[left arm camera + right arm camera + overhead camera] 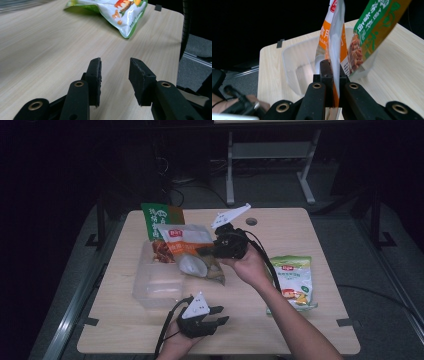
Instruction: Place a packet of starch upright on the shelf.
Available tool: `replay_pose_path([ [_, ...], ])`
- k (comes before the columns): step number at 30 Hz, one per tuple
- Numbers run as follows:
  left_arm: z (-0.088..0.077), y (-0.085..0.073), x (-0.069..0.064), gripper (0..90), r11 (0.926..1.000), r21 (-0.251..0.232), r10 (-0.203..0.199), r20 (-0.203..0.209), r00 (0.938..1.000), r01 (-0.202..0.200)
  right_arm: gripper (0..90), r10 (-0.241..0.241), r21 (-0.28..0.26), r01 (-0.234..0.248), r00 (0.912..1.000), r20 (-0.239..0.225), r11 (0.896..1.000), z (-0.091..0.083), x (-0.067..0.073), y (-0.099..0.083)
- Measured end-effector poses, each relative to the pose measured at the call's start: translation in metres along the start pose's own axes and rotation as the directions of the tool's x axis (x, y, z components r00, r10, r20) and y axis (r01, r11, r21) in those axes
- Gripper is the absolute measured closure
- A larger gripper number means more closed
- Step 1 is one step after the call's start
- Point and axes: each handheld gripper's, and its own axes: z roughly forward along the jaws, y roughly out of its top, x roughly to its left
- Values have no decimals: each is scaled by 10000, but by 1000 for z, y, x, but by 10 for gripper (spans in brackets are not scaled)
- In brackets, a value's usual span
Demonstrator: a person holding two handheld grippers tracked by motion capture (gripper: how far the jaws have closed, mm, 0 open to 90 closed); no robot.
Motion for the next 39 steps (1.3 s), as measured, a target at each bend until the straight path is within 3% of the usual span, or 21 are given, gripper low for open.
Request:
replay_pose_path([
  [9, 0, 0, -1, 615, 9999, -12, 150, 39, 9999, -150, 898, -243, -109, 243, 9997, -71, 9996, 23, 1, 20],
  [14, 0, 0, 0, 611, 9999, -103, -23, 139, 9999, 24, 898, -384, -127, 382, 9991, -157, 9992, 35, 2, 28],
  [21, 0, -1, 0, 599, 10000, -40, 38, 100, 9999, -38, 898, -341, -203, 335, 9990, -286, 9992, 53, 4, 36],
  [30, -3, -2, 0, 592, 9999, -130, 13, 70, 10000, -12, 898, -476, -171, 470, 9983, -347, 9987, 70, 0, 38],
  [39, -6, -3, 1, 588, 10000, 9, 83, 49, 10000, -83, 898, -311, -19, 310, 9986, -430, 9995, 89, -3, 37],
])
